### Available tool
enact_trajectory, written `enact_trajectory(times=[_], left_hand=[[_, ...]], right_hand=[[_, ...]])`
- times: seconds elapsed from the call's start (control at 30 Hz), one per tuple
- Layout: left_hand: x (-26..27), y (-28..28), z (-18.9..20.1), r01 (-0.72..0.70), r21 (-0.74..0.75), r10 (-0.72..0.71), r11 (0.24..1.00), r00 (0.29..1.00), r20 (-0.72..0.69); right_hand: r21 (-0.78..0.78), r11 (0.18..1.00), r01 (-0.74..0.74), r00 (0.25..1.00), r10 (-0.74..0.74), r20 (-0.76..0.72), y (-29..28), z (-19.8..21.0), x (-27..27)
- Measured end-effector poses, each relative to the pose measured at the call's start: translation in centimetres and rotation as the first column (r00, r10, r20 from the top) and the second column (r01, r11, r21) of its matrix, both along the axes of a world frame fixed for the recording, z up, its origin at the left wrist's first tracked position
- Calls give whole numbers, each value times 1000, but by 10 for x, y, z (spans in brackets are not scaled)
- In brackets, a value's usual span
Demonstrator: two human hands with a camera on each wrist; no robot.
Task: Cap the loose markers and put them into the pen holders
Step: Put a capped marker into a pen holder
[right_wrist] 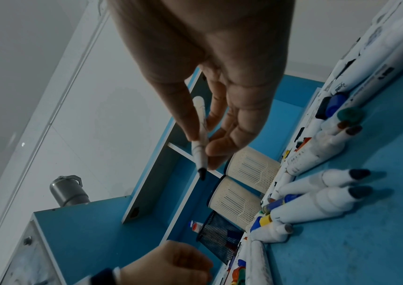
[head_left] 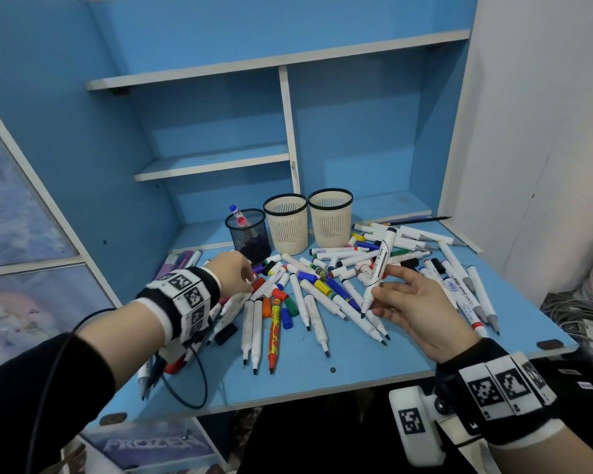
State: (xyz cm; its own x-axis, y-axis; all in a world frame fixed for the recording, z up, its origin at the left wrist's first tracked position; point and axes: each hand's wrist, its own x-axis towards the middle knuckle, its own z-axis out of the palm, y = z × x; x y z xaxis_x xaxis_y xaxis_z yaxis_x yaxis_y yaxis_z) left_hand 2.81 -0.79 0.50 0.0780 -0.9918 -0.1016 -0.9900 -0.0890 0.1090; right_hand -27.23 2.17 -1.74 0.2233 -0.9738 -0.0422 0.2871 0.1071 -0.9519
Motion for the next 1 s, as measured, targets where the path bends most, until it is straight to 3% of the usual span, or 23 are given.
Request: enact_trajectory(times=[0.37, 0.67, 0.9, 1.0], left_hand=[[-13, -77, -6, 72, 96, -84, 993, 989, 120], [-20, -104, -12, 11, 196, -48, 980, 982, 181], [-18, -108, -16, 2, 189, -38, 982, 982, 186], [-22, -110, -13, 6, 105, -23, 994, 985, 169]], right_hand=[[16, 996, 84, 995, -85, 45, -10, -7, -15], [66, 990, 123, 989, -128, 78, -16, -17, -31], [87, 986, 143, 980, -154, 128, -16, -20, -40], [98, 982, 164, 975, -177, 136, -18, -21, -44]])
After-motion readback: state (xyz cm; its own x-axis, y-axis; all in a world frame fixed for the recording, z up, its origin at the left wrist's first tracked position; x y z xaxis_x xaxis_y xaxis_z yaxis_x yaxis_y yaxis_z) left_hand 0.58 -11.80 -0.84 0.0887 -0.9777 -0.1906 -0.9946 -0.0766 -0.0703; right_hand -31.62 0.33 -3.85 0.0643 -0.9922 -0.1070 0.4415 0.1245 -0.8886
